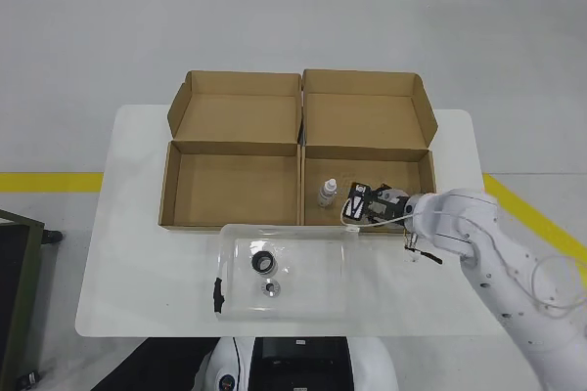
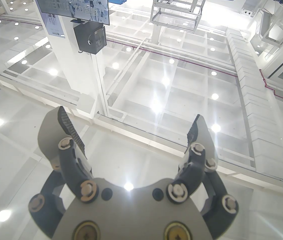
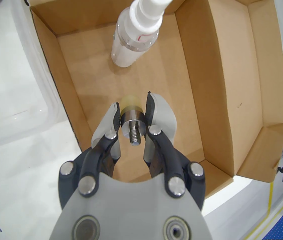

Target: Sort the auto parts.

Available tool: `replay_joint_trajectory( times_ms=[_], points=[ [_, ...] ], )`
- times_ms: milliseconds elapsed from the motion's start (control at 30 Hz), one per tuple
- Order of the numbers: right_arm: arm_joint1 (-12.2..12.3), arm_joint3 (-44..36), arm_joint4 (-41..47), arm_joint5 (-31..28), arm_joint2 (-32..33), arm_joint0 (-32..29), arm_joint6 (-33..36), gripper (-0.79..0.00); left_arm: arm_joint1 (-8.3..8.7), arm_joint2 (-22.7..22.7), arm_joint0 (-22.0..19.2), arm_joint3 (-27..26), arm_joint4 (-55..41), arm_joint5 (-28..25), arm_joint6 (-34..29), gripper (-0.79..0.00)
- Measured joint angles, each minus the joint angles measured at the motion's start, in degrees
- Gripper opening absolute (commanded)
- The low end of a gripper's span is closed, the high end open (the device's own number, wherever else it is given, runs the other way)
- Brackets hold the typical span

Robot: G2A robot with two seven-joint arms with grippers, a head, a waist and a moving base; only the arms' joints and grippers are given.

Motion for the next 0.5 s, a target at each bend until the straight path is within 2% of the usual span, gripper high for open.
replay_joint_trajectory(
  times_ms=[500],
  points=[
    [-3.0,8.1,-1.5,-1.1,-9.2,8.8,4.3,-0.785,0.0,0.0,0.0,0.0,0.0,0.0,0.0,0.0]
  ],
)
